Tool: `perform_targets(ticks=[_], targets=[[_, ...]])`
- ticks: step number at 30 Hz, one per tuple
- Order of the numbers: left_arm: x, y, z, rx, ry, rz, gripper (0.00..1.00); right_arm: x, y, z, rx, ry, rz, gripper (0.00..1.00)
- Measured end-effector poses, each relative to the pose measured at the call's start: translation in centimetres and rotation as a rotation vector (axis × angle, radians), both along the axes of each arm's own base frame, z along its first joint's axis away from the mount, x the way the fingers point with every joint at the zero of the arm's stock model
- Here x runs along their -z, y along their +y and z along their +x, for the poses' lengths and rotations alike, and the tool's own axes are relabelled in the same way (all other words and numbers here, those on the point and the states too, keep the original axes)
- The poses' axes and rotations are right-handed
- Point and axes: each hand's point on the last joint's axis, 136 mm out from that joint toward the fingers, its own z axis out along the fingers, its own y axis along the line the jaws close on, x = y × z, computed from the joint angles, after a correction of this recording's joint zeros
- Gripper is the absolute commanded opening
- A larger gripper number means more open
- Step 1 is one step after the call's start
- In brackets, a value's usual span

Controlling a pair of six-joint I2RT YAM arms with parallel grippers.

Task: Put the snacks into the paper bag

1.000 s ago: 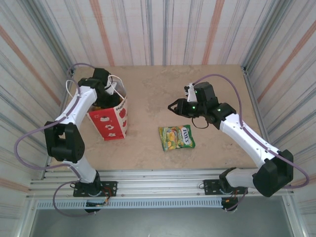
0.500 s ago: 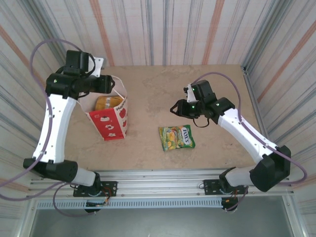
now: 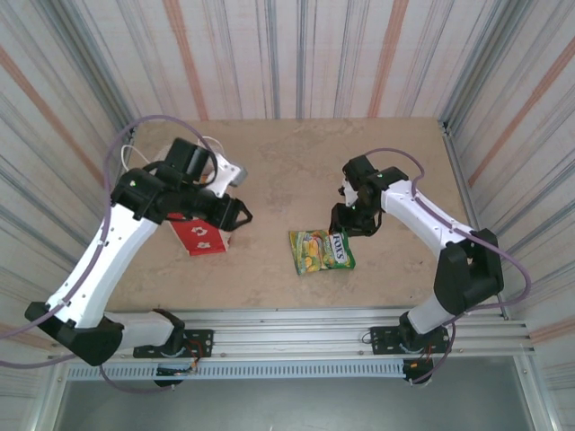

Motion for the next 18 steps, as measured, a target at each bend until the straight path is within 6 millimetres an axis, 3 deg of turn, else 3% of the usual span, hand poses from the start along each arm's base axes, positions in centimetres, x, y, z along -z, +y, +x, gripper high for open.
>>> perform_targets(ticks=[6, 18], targets=[[1.5, -0.4, -1.6, -0.009, 0.066, -0.007, 0.62, 4.1, -0.8, -1.6, -0.005, 0.116, -0.057, 0.66], [1.1, -0.7, -1.3, -0.024, 0.047, -0.039, 0.61, 8.7, -0.5, -0.1, -0.042, 0.145, -0.094, 0.66]])
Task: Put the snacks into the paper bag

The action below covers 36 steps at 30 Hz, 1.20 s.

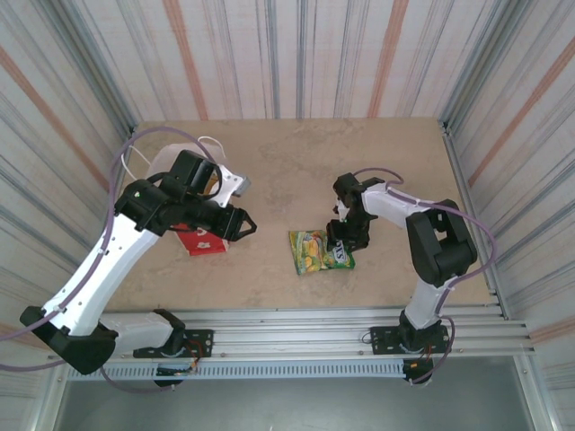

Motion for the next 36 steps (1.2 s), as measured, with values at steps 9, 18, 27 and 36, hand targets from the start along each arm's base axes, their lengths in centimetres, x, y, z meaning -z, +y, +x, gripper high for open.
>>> perform_targets(ticks=[9, 18, 27, 36], targets=[[0.6, 0.0, 0.0, 0.001, 0.013, 0.006, 0.61, 0.4, 0.6, 0.2, -0.029, 0.007, 0.047, 0.24], [0.8, -0.1, 0.1, 0.002, 0.020, 0.011, 0.61, -1.2, 0.5, 0.7, -0.046, -0.083, 0.064, 0.05], [0.7, -0.9, 0.9, 0.004, 0.019, -0.002, 0.65, -9.0, 1.1, 2.3, -0.105, -0.370, 0.164, 0.00], [-0.4, -3.5, 2.6, 0.064, -0.010, -0.087, 0.76, -17.9, 5.0, 0.2, -0.394, -0.682, 0.403, 0.00]])
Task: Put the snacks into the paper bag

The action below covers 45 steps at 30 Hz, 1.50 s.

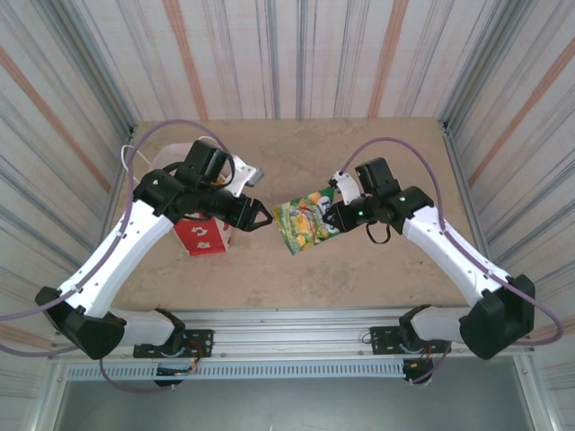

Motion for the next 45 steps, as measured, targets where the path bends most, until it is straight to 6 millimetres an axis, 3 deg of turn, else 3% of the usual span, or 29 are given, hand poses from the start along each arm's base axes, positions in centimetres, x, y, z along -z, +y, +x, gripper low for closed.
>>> perform_targets(ticks=[5, 9, 19, 26, 33, 40, 45], targets=[[-0.8, -1.1, 1.4, 0.039, -0.045, -0.008, 0.79, -3.5, 2.2, -1.6, -0.167, -0.168, 0.075, 0.00], [-0.6, -2.2, 2.3, 0.078, -0.049, -0.016, 0.76, -5.0, 3.1, -2.1, -0.240, -0.257, 0.104, 0.00], [-0.4, -4.8, 1.2, 0.206, -0.008, -0.069, 0.55, -5.5, 4.0, -2.3, -0.291, -0.324, 0.093, 0.01], [0.4, -4.9, 1.1, 0.216, 0.008, -0.048, 0.53, -6.1, 4.4, -1.9, -0.292, -0.362, 0.101, 0.02], [0.7, -4.8, 1.1, 0.221, 0.014, -0.031, 0.27, -6.6, 4.7, -1.8, -0.295, -0.384, 0.114, 0.04], [0.1, -4.5, 1.5, 0.204, -0.008, -0.031, 0.07, -7.7, 4.6, -1.6, -0.274, -0.420, 0.131, 0.23], [-1.2, -2.8, 2.3, 0.146, -0.023, -0.039, 0.05, -8.8, 3.6, -1.8, -0.178, -0.450, 0.179, 0.39]])
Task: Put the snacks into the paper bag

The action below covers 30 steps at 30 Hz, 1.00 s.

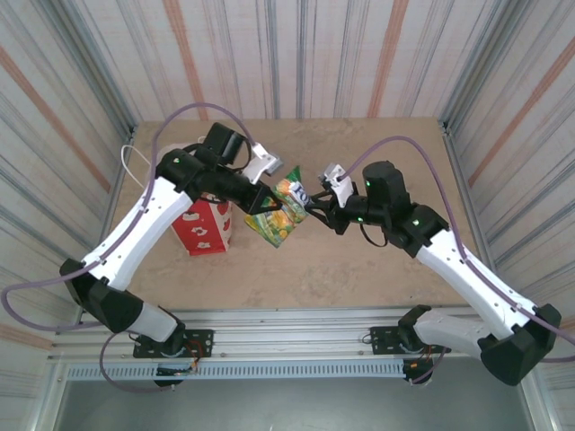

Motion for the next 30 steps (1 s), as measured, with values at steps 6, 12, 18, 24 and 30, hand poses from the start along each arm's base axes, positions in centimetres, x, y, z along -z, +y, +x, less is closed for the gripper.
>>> perform_targets(ticks=[6, 12, 18, 24, 30], targets=[[-4.4, 6.0, 4.3, -0.247, -0.055, -0.051, 0.05, 1.6, -1.1, -0.2, 0.105, 0.095, 0.056, 0.44], [-10.9, 12.7, 6.2, -0.498, -0.204, -0.080, 0.02, 2.5, -1.1, 0.2, 0.157, 0.183, 0.075, 0.45], [-13.1, 19.0, 6.7, -0.737, -0.303, -0.019, 0.02, 4.1, -0.9, 0.5, 0.179, 0.254, 0.058, 0.45], [-12.6, 22.1, 7.0, -0.849, -0.335, 0.050, 0.01, 4.8, -0.7, 0.6, 0.186, 0.288, 0.052, 0.45], [-9.4, 22.4, 8.9, -0.848, -0.246, 0.108, 0.02, 5.6, -0.5, 0.7, 0.185, 0.316, 0.039, 0.45]])
